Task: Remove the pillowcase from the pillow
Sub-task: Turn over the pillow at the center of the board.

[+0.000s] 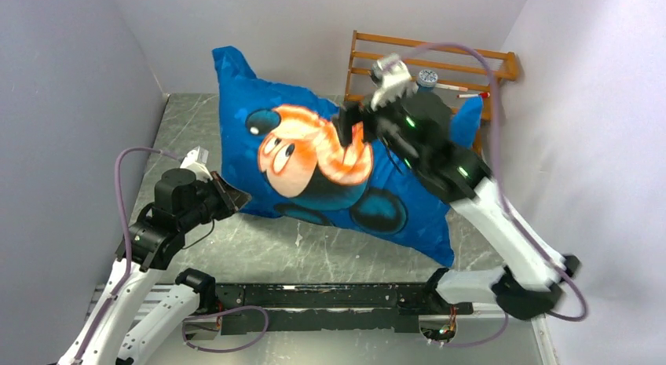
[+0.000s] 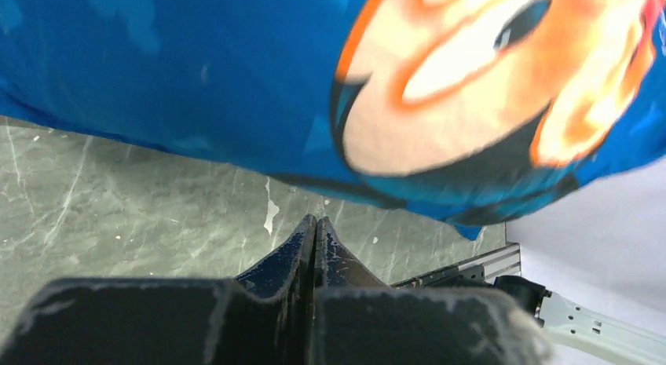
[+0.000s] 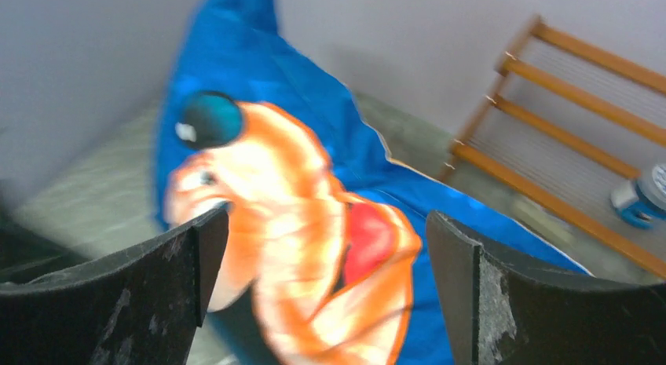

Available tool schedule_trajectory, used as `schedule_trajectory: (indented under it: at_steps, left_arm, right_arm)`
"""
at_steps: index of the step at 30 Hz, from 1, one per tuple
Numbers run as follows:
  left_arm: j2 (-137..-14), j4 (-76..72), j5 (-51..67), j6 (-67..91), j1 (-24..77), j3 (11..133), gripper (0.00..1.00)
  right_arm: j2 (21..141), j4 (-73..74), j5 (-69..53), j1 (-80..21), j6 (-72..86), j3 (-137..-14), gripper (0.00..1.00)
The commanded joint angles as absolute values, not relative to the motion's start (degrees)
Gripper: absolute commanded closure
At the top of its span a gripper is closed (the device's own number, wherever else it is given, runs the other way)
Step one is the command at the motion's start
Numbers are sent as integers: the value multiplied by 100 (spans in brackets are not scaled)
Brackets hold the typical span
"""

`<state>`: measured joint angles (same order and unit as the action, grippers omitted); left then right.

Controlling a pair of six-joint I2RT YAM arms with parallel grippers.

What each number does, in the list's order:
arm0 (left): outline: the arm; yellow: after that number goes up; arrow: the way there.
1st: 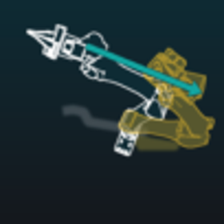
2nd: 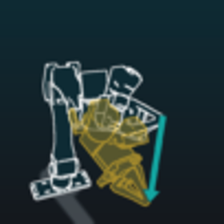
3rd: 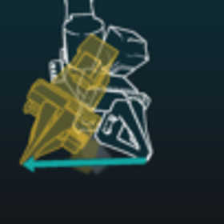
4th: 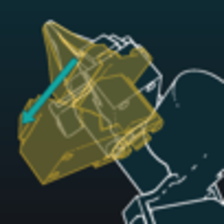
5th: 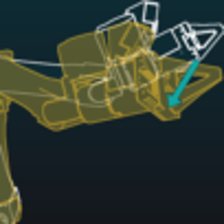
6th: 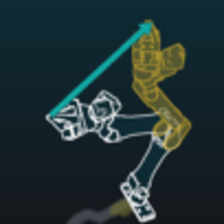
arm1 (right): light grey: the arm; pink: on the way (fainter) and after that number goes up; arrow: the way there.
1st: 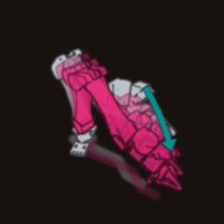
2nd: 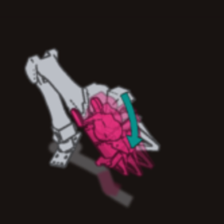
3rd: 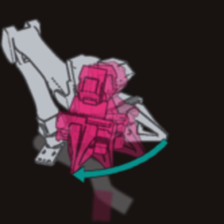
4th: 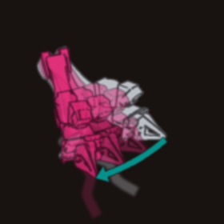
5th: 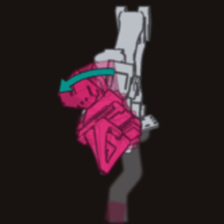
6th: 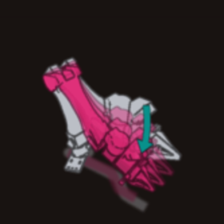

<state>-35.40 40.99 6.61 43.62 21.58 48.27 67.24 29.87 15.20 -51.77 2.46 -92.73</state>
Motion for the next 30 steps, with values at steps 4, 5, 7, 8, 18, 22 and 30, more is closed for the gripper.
schedule_trajectory:
  at_steps: [4,5,7,8,18,22,30]
  left_arm:
    - [-3743,4002,988,4394,2171,4949,95]
    - [-3721,4063,977,4380,2171,4998,95]
    - [-3607,4278,871,4349,2171,5043,95]
    - [-3538,4385,803,4341,2171,5052,93]
    - [-3195,4118,923,4313,2171,5109,34]
    - [-3390,3287,1338,4449,2167,5316,6]
    - [-3968,2891,1278,4306,2171,5800,3]
  right_arm:
    - [10645,5074,-1687,-2705,133,-10750,6]
    - [11077,5421,-2274,-2753,-70,-11153,14]
    - [11330,5284,-2733,-2945,-14,-11140,27]
    - [11286,5138,-2716,-3042,-9,-10973,36]
    - [9189,3630,-2147,-3652,875,-8712,100]
    - [8269,3073,-2201,-4282,1220,-7534,100]
    - [7410,2401,-2816,-5255,1707,-6006,100]
